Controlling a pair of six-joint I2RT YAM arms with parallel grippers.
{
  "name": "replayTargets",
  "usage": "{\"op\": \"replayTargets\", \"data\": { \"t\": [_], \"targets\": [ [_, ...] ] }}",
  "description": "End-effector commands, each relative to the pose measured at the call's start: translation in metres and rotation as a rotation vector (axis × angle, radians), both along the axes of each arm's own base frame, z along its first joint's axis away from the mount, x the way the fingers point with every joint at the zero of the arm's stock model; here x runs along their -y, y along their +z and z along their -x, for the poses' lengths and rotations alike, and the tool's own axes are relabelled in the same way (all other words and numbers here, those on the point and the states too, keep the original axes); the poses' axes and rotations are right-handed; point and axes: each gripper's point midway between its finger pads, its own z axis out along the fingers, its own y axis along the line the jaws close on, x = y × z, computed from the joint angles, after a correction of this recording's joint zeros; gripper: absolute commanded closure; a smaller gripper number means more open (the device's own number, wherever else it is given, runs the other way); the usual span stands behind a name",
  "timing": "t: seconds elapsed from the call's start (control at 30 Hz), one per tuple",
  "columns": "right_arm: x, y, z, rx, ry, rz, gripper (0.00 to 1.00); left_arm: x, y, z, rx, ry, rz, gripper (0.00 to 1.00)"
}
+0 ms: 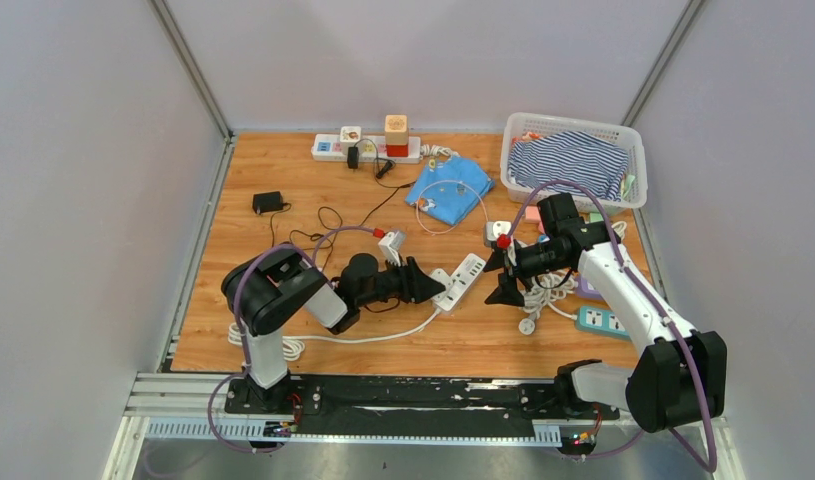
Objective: Pull the plug off the socket
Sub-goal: Remove the plug from the socket.
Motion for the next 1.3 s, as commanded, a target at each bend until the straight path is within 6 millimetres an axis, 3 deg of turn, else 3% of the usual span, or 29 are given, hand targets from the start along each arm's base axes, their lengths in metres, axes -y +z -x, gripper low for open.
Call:
{"op": "replayTargets", "data": {
  "t": [0.0,0.23,0.37,0.47,0.53,0.83,0.93,1.0,1.1,1.2,1.27],
  "targets": [
    [-0.002,-0.006,0.010,-0.028,0.028,0.000,0.25,0.000,-0.002,-0.005,0.055,0.016,-0.080,0.48],
    [-0.002,-0.007,0.010,-0.029,0.029,0.003,0.25,0.003,0.001,-0.005,0.061,0.009,-0.076,0.60],
    [-0.002,-0.007,0.010,-0.029,0.029,0.003,0.25,0.005,0.004,-0.005,0.074,-0.003,-0.072,0.76],
    [-0.002,-0.008,0.010,-0.034,0.028,0.005,0.25,0.006,0.007,-0.003,0.105,-0.022,-0.080,0.94],
    [-0.002,-0.009,0.010,-0.034,0.029,0.007,0.25,0.006,0.012,-0.003,0.158,-0.043,-0.100,1.00],
    [0.001,-0.015,0.011,0.020,0.061,0.024,0.25,0.000,0.026,0.007,0.492,-0.244,-0.274,1.00],
    [0.002,-0.016,0.013,0.147,0.142,0.013,0.22,0.007,0.031,0.009,0.525,-0.291,-0.260,1.00],
    [0.001,-0.014,0.013,0.290,0.225,0.007,0.14,0.012,0.028,0.008,0.521,-0.313,-0.264,1.00],
    [-0.003,-0.008,0.001,0.500,0.302,-0.011,0.00,0.017,0.021,0.007,0.517,-0.339,-0.267,1.00],
    [-0.008,-0.011,-0.020,0.595,0.326,-0.010,0.00,0.020,0.017,0.002,0.529,-0.343,-0.279,1.00],
    [-0.010,-0.021,-0.034,0.534,0.318,0.009,0.00,0.020,0.016,-0.002,0.554,-0.338,-0.292,1.00]
  ]
}}
